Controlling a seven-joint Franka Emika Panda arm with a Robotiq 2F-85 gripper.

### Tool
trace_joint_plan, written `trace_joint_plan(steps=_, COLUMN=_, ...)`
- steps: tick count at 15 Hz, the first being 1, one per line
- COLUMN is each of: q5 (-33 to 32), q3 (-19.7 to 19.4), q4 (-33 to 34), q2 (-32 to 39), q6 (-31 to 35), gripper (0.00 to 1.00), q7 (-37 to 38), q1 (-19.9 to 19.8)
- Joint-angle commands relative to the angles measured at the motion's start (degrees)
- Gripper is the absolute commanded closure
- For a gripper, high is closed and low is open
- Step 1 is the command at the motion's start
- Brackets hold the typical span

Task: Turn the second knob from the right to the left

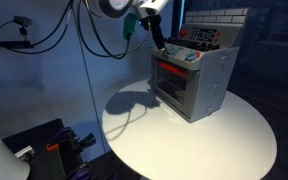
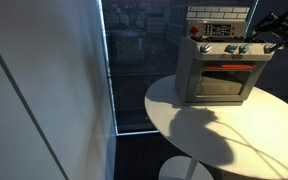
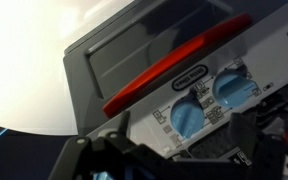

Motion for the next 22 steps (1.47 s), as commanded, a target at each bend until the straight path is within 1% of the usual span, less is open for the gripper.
trace_joint_plan(steps=1, q5=1.9, q3=0.2, q4=3.1, q2=2.7, q6=0.9, gripper=0.0, q7=0.6, q1=0.4)
trace_joint_plan(steps=11, q5=4.5, q3=0.8, q4=5.5, q2=5.5, q6=3.9, gripper=0.0, q7=0.2, q1=1.1)
trace_joint_plan(steps=22, q5=5.1, q3=0.6, q4=7.3, q2=7.5, q6=6.7, gripper=0.0, q7=0.6, q1=1.0)
